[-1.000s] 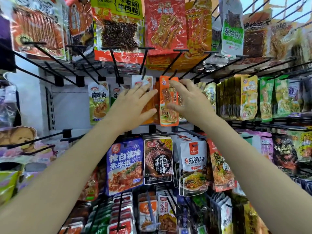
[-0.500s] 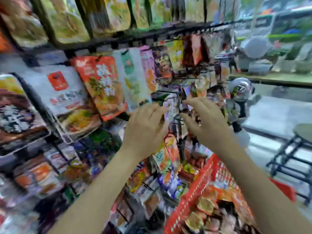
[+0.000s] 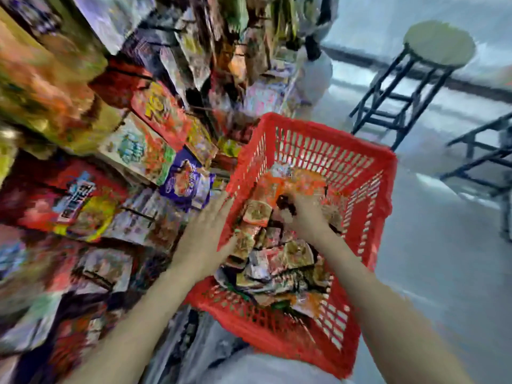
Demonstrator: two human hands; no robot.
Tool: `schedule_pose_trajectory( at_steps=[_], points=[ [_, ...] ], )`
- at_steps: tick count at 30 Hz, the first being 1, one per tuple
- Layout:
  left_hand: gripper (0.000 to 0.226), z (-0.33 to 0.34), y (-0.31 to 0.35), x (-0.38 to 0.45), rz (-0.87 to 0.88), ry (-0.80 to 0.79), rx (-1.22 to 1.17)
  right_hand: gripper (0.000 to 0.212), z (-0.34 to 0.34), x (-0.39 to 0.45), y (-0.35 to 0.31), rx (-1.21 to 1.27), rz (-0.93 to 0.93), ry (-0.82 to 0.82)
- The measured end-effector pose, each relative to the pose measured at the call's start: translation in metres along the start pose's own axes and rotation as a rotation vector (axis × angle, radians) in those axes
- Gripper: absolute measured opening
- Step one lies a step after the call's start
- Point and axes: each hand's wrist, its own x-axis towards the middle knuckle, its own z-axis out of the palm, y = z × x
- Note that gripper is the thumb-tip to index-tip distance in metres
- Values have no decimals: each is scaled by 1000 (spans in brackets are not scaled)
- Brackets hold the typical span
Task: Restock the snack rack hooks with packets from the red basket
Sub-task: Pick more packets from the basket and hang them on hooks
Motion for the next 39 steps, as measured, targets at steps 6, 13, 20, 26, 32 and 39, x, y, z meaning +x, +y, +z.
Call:
schedule_pose_trajectory(
  at_steps=[6,13,20,26,32,39],
  points=[
    [73,2,-9,0,-36,-19,-43,87,43,42,-17,524,423,-28],
    [74,-3,-5,-1,-91,-57,-118,44,70,66,-33,700,565,-5],
    [76,-5,-4,-3,-96,-109,-164,92,34,39,-29,875,470,60],
    [83,-41,23,-4,-211,114,-494,85,-11,-2,-43,1099,335,5],
    [64,-78,52,8,-461,-402,-1055,96,-44,-32,-79,1374,176,-53],
    [108,-90,53,-18,-603,-238,-1350,104,-55,-53,-105,1412,67,-64]
  ],
)
